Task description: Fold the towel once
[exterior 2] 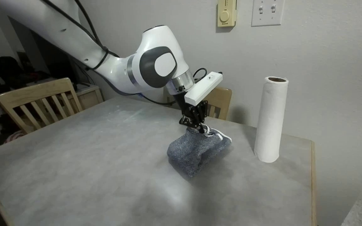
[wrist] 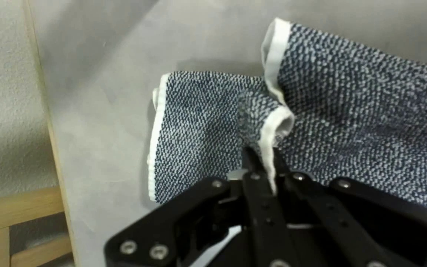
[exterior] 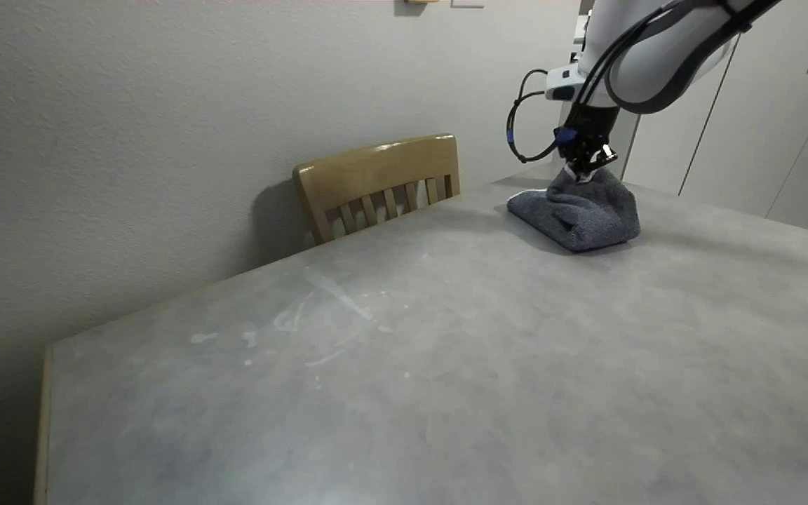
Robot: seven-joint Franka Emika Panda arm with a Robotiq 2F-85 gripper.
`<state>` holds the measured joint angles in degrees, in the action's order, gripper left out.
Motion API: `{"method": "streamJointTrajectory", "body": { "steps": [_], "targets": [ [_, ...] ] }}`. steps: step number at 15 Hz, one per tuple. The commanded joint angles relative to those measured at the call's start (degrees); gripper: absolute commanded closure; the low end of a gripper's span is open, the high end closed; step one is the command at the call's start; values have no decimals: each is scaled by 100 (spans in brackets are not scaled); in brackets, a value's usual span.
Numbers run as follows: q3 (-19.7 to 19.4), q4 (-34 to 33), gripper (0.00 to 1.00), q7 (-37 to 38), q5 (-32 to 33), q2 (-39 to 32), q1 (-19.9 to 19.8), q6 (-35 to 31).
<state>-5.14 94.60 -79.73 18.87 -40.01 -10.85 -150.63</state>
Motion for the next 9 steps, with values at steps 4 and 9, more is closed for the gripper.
{"method": "streamJointTrajectory", "body": {
  "steps": [4,9],
  "targets": [
    [-55,-315,60,214,89,-379,22,-139],
    [-135,-317,23,444,171,-346,98,-126]
  ]
}}
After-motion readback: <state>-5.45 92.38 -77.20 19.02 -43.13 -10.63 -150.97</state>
